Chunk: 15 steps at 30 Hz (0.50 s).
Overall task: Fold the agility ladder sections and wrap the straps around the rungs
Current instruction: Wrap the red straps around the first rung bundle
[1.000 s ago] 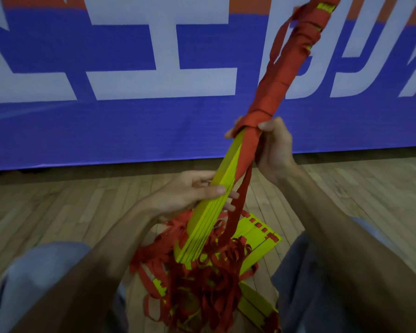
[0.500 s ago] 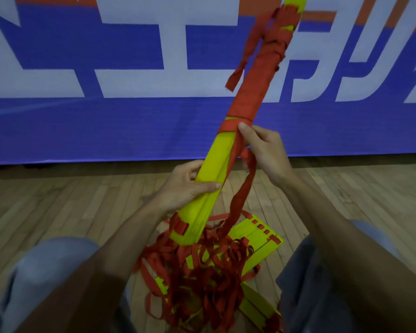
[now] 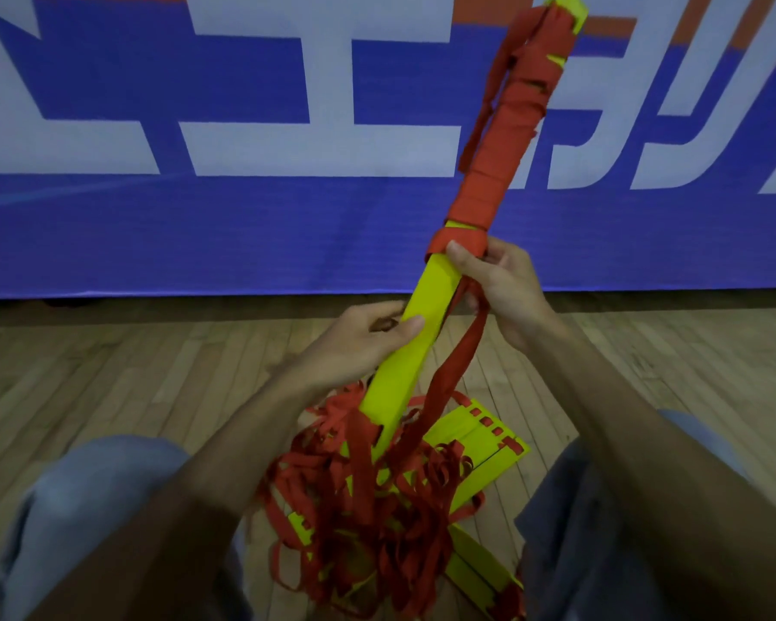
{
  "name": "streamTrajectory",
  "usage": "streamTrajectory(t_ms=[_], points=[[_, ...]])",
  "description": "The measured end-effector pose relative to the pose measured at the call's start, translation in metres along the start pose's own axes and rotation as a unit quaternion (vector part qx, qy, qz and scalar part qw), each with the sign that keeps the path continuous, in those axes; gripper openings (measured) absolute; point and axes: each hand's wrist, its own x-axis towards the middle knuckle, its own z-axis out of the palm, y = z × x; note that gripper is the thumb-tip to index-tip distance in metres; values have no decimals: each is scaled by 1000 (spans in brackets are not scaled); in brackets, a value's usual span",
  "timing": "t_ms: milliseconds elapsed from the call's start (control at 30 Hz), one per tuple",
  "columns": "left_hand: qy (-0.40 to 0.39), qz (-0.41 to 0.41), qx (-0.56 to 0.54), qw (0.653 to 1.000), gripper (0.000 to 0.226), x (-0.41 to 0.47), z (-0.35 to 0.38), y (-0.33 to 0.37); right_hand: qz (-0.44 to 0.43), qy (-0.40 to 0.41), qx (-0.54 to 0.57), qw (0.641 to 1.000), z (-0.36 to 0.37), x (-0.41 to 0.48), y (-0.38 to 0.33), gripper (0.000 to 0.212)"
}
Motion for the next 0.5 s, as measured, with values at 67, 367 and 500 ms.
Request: streamTrajectory(t_ms=[67, 367, 500], points=[[-45, -38, -72, 996, 31, -3, -3, 6, -2, -24, 11, 1000, -6, 0, -2, 44], [-202, -32, -286, 936, 62, -6, -2, 7, -14, -161, 156, 975, -11, -4, -8, 51], [-213, -27, -214, 953, 61, -8, 1, 13, -21, -197, 163, 967, -10, -8, -7, 48]])
